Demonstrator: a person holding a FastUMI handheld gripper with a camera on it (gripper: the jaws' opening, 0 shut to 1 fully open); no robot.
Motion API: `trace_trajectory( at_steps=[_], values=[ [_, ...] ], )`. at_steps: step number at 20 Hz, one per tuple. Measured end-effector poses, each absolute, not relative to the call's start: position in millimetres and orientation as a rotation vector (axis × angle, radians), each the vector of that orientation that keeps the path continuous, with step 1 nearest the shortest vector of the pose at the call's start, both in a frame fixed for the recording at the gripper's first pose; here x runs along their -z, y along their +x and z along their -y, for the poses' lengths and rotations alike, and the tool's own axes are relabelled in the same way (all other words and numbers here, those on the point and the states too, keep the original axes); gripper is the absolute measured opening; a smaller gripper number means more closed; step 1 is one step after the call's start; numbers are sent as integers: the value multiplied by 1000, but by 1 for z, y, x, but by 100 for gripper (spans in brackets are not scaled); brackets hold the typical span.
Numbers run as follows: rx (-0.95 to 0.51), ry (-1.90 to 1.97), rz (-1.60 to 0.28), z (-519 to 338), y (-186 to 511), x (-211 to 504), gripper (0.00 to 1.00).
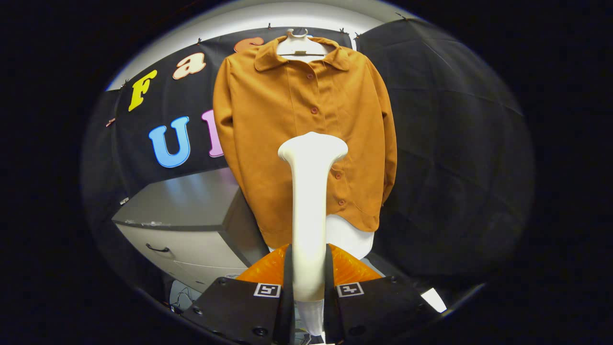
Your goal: Iron the clothes twice with a garment steamer, once on the left side and once on the right side.
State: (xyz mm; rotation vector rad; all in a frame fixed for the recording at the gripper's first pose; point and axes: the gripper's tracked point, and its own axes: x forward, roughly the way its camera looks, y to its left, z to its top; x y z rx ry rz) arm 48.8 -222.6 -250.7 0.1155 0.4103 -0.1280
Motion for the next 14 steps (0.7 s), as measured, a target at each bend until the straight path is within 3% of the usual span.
trace_trajectory(
  at_steps=[14],
  values=[
    [41, 87, -107, 113, 69, 64, 27]
  ],
)
